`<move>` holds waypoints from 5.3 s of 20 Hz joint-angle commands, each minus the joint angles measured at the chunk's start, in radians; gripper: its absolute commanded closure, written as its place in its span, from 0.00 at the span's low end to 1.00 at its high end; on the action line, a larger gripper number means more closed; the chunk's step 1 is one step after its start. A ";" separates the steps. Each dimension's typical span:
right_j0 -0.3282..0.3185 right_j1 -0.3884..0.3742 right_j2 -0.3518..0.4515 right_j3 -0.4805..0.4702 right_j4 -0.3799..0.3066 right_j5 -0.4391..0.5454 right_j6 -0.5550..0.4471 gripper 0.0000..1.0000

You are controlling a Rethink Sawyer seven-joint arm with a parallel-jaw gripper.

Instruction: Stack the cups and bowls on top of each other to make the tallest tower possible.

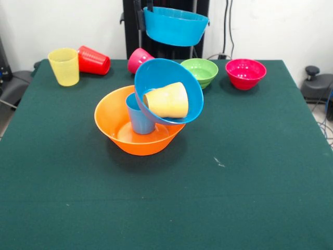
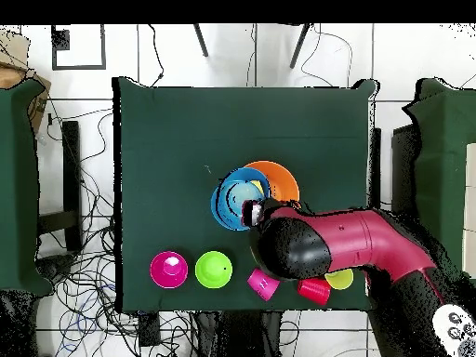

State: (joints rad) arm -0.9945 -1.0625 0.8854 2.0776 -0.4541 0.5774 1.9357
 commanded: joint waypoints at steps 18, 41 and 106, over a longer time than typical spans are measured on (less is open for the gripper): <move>-0.027 0.071 0.119 0.042 -0.037 0.177 -0.260 1.00; -0.038 0.163 0.141 -0.064 -0.079 0.259 -0.276 1.00; -0.019 0.307 0.139 -0.228 -0.180 0.324 -0.309 1.00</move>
State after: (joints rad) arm -1.0544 -0.7901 1.0507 1.8887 -0.5568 0.7604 1.9327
